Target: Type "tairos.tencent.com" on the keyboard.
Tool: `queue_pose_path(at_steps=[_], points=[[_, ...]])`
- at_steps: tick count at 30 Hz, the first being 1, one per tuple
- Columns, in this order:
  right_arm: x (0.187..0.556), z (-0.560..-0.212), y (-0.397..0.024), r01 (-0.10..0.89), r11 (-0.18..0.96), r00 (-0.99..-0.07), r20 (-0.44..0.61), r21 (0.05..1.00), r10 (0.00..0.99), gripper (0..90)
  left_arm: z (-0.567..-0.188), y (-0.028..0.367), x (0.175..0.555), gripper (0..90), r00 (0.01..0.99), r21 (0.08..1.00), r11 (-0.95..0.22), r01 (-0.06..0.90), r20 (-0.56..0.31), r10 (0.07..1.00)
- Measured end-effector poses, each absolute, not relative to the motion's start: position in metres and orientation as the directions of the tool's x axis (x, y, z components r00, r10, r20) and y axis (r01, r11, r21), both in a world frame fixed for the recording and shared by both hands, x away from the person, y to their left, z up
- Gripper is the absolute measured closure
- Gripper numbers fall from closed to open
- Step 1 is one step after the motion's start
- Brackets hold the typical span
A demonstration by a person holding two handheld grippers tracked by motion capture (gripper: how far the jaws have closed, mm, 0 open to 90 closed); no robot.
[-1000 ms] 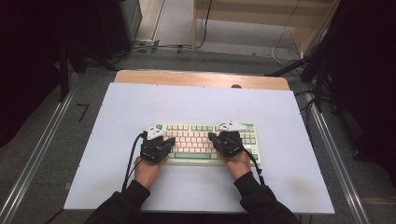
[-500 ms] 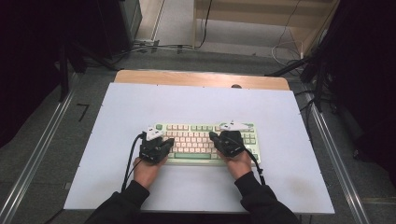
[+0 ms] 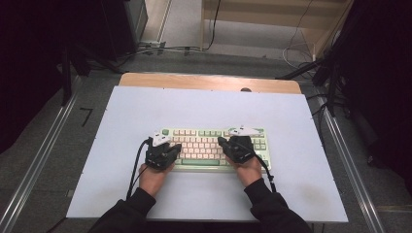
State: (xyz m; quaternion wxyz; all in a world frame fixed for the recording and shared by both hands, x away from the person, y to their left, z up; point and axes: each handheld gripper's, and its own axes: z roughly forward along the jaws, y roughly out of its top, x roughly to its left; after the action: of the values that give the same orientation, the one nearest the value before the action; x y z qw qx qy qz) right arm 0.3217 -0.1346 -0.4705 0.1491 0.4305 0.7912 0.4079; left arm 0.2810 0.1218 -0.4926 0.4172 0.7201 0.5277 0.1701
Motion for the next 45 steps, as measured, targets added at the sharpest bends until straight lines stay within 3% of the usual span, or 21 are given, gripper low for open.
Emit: queue_pose_path(at_steps=[45], points=[[0.312,-0.47,-0.143,0.557,0.309,-0.592,0.108,0.771,0.799,87.5,-0.485,0.128,0.28,90.0,0.376,0.802,-0.069,0.594,-0.201,0.905]])
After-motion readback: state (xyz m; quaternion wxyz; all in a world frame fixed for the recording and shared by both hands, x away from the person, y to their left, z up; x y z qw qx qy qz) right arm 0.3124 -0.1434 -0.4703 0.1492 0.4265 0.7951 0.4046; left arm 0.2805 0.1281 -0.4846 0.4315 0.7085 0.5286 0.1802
